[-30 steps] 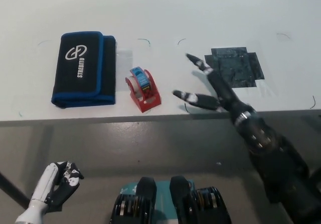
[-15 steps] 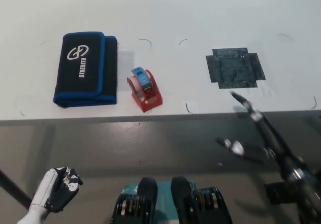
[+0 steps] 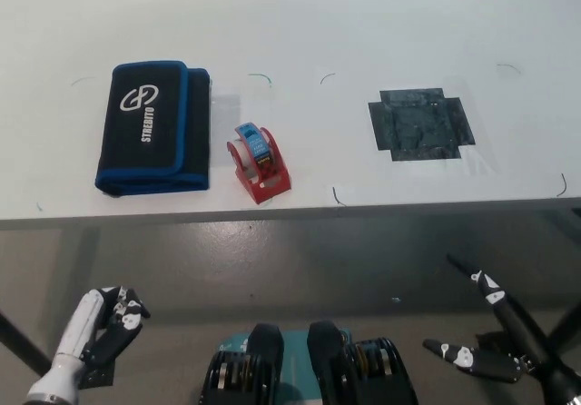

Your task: Use the right hand to move the tape on the right hand side to the notebook on the left hand side

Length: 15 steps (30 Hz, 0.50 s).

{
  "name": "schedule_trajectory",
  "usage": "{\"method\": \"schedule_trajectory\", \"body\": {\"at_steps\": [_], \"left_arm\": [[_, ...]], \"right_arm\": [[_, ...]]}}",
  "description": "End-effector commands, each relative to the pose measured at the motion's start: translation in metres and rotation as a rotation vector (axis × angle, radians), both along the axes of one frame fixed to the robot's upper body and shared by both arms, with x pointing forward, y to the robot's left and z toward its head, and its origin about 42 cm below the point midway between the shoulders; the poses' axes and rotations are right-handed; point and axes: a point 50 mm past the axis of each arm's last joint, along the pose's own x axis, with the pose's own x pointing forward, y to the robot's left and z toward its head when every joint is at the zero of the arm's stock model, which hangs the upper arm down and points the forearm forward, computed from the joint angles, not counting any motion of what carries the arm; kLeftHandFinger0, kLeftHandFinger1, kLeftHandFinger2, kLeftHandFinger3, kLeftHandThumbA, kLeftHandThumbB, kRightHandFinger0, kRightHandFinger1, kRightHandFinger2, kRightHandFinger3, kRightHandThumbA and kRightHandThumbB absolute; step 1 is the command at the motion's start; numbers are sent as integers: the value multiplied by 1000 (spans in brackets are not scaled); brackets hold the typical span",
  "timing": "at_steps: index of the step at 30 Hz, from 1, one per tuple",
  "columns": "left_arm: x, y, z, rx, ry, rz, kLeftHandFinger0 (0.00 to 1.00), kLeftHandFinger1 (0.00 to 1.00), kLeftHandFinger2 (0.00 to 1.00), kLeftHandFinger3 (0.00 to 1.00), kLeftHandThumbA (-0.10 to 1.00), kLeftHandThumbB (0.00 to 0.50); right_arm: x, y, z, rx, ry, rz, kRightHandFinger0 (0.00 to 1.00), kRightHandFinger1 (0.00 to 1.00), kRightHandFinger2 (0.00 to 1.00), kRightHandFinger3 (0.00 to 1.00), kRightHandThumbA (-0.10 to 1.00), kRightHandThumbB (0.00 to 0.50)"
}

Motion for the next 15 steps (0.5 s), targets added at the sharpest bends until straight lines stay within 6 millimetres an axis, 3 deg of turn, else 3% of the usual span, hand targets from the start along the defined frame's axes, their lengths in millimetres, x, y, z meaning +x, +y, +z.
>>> {"method": "schedule_trajectory", "body": {"at_steps": [1,15], "left_arm": [[8,3,14,-1,-73,16,63,20,117,257,343,121],[-9,10,7,17,-46,10,87,33,135,261,290,110]], "right_arm": [[13,-4,20,35,-45,41,1000,1000,1000,1000,896,329],[-7,5,5,57,12,33,1000,1000,1000,1000,850,298]]}}
